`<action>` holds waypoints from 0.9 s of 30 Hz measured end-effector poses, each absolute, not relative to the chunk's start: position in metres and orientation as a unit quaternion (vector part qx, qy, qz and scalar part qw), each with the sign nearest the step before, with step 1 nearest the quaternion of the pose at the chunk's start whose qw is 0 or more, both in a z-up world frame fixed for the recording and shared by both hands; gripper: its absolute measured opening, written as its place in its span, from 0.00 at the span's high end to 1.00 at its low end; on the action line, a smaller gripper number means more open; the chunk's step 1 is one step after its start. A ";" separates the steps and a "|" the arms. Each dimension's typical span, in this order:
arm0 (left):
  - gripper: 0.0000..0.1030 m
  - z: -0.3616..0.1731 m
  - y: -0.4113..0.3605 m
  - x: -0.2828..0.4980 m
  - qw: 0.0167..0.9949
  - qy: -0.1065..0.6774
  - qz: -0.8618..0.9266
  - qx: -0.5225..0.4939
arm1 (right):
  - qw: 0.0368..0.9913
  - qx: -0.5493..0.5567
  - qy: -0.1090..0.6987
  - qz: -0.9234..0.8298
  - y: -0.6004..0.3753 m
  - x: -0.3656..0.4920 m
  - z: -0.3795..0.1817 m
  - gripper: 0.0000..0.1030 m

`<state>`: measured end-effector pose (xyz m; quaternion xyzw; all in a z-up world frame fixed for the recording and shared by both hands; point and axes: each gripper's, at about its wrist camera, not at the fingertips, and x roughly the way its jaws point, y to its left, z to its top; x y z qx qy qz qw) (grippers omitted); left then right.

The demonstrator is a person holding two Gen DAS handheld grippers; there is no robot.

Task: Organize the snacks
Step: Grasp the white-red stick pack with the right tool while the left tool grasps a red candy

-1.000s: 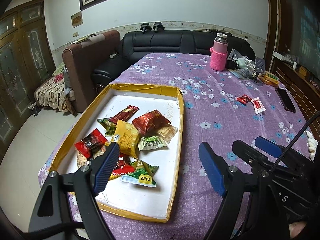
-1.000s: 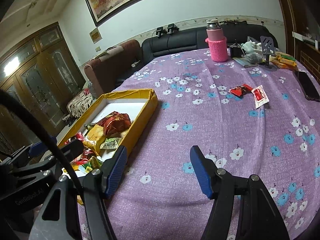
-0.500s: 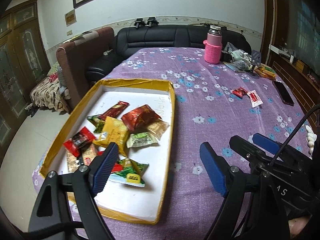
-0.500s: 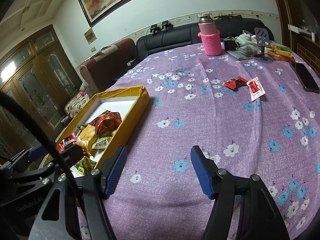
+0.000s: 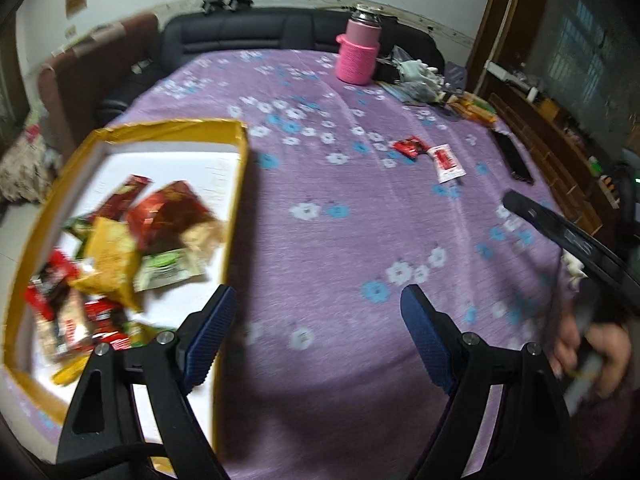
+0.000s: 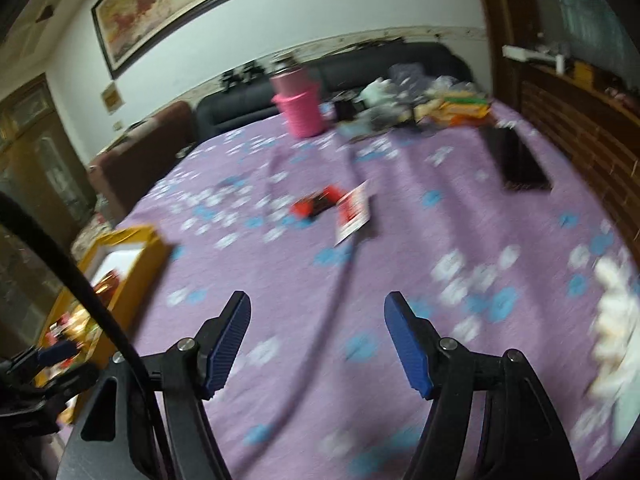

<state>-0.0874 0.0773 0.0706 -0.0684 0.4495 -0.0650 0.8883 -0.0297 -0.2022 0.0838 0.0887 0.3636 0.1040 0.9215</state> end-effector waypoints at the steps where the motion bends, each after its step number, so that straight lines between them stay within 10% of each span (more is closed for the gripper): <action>1: 0.18 0.072 0.078 -0.083 0.886 0.451 -0.072 -0.079 | 0.923 0.086 0.361 0.098 -0.207 -0.016 0.084 0.33; 5: 0.18 0.091 0.073 -0.050 0.895 0.427 -0.099 -0.087 | 0.918 0.088 0.375 0.091 -0.208 0.043 0.073 0.34; 8: 0.18 0.100 0.065 -0.021 0.899 0.424 -0.090 -0.054 | 0.910 0.068 0.399 0.085 -0.196 0.075 0.058 0.53; 18: 0.18 0.080 0.038 0.069 0.884 0.455 -0.099 -0.037 | 0.905 0.041 0.418 0.074 -0.185 0.102 0.036 0.56; 22: 0.18 0.066 0.020 0.095 0.871 0.476 -0.111 -0.042 | 0.902 0.051 0.422 0.081 -0.190 0.108 0.034 0.90; 27: 0.18 0.056 -0.004 0.116 0.863 0.487 -0.128 -0.031 | 0.900 0.071 0.421 0.091 -0.199 0.103 0.043 0.90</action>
